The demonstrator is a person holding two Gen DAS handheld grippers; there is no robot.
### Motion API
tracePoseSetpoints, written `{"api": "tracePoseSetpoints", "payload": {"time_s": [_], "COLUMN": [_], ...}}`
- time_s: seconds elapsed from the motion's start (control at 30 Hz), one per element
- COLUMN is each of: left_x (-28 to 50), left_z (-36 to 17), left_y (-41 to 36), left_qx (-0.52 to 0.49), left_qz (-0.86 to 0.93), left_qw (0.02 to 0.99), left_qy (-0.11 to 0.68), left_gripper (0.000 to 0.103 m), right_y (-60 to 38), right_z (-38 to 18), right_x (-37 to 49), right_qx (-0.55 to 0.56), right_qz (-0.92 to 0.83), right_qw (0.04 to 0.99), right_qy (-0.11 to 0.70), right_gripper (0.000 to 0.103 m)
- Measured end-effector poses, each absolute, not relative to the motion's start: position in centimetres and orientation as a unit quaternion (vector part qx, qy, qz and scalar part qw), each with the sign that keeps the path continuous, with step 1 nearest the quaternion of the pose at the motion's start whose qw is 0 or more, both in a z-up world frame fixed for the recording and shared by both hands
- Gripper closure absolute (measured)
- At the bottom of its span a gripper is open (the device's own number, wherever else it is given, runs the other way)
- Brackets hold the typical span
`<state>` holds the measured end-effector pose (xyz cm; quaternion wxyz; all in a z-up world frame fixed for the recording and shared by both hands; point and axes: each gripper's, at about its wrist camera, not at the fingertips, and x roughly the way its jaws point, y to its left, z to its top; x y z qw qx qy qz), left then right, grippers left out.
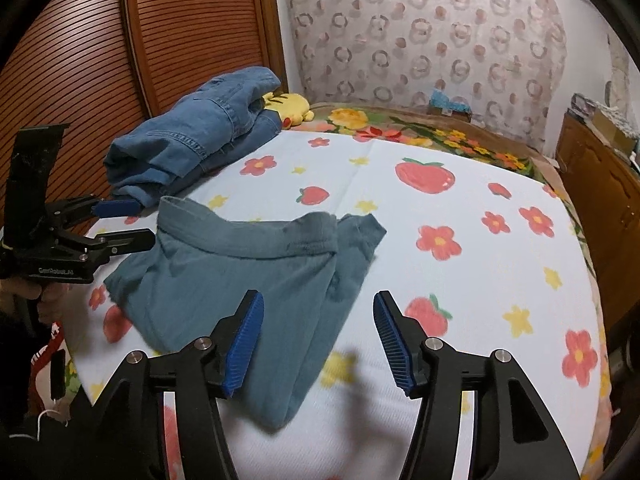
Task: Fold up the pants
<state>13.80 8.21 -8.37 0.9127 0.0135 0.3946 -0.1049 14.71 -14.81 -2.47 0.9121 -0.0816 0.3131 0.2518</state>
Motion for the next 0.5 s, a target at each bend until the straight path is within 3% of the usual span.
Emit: {"api": "tracePoseSetpoints", "payload": {"time_s": [0.5], "left_x": [17.0], "left_z": [-11.3], "left_y": [10.0], "left_qx": [-0.011], "left_qz": [-0.084], "left_qw": [0.894], "left_qy": [0.441], "left_gripper": [0.024], "right_y": [-12.8], "right_z": [-4.4], "right_x": [22.3], "right_qx": [-0.084], "right_qz": [0.288], "right_qw": [0.881], "right_qy": [0.365], "right_gripper": [0.044]}}
